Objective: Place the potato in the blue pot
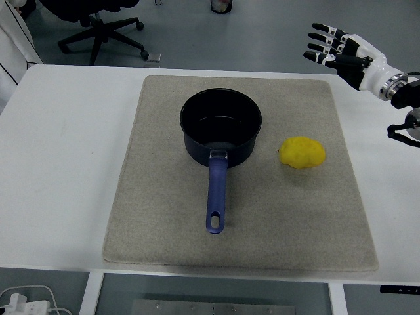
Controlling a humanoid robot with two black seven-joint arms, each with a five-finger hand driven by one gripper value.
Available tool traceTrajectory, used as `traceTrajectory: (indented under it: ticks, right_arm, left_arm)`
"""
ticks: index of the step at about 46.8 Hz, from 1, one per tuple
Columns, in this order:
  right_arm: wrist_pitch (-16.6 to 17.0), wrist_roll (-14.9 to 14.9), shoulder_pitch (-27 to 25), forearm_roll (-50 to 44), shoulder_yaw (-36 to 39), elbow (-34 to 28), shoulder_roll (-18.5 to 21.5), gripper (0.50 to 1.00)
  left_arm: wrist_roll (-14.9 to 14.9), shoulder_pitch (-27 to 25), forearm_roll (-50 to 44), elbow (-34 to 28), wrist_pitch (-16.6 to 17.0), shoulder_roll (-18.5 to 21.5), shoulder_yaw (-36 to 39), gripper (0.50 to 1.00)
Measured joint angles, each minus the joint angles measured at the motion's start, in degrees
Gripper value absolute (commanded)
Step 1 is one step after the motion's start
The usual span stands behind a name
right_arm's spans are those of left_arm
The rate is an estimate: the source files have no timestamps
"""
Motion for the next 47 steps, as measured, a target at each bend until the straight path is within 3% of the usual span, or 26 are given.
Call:
traceTrajectory:
  ticks: [11, 32, 47]
  right_arm:
    - [0.5, 0.0, 0.3, -8.6, -0.4, 2.6, -3.1, 0.930]
    - [0.7, 0.1, 4.4, -17.7, -10.4, 8.0, -7.9, 0.930]
    - [2.4, 0.4, 4.6, -25.9, -11.5, 10.7, -8.8, 0.930]
  left_arm:
    - [0.0, 0.0, 0.0, 0.0, 0.0, 0.0, 0.0, 0.996]
    - [0.0, 0.0, 0.0, 0.0, 0.0, 0.0, 0.0, 0.996]
    - [0.0, 0.0, 0.0, 0.0, 0.0, 0.0, 0.0, 0.996]
